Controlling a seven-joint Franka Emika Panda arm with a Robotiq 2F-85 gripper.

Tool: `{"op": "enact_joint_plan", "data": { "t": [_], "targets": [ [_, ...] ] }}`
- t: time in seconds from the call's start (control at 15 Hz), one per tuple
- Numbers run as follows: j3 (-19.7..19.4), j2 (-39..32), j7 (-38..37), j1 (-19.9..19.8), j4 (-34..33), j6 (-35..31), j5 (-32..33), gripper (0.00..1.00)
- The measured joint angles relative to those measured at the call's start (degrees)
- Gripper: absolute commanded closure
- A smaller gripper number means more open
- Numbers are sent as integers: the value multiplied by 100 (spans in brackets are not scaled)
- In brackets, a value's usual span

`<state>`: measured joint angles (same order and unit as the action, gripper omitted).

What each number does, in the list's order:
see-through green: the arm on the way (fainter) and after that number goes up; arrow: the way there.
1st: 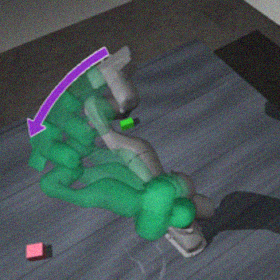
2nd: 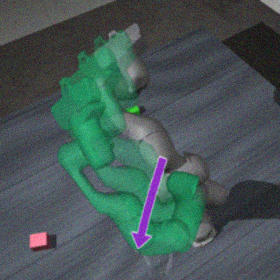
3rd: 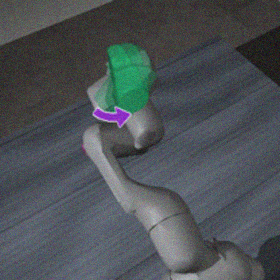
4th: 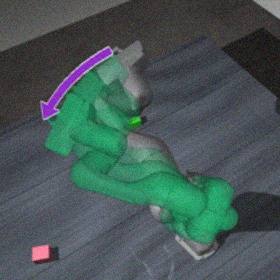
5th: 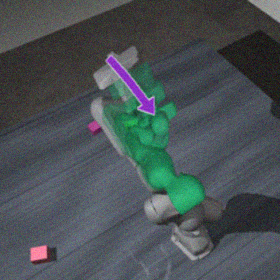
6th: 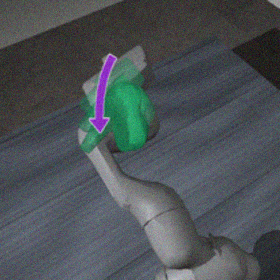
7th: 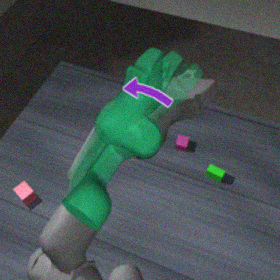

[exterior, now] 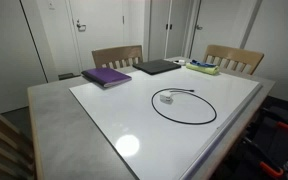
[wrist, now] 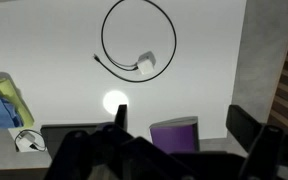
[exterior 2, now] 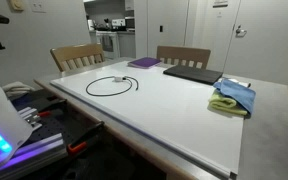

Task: Move both ends of the charger to opposite sides

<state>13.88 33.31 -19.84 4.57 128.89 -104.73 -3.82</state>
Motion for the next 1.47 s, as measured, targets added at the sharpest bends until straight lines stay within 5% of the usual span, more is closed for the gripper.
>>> {"op": "enact_joint_plan", "data": {
  "t": [1.07,1.47],
  "targets": [
    [-31,0,89,3,10,-37,11,0],
    [-209,-157,457,3,128,-565,10,0]
  ]
}}
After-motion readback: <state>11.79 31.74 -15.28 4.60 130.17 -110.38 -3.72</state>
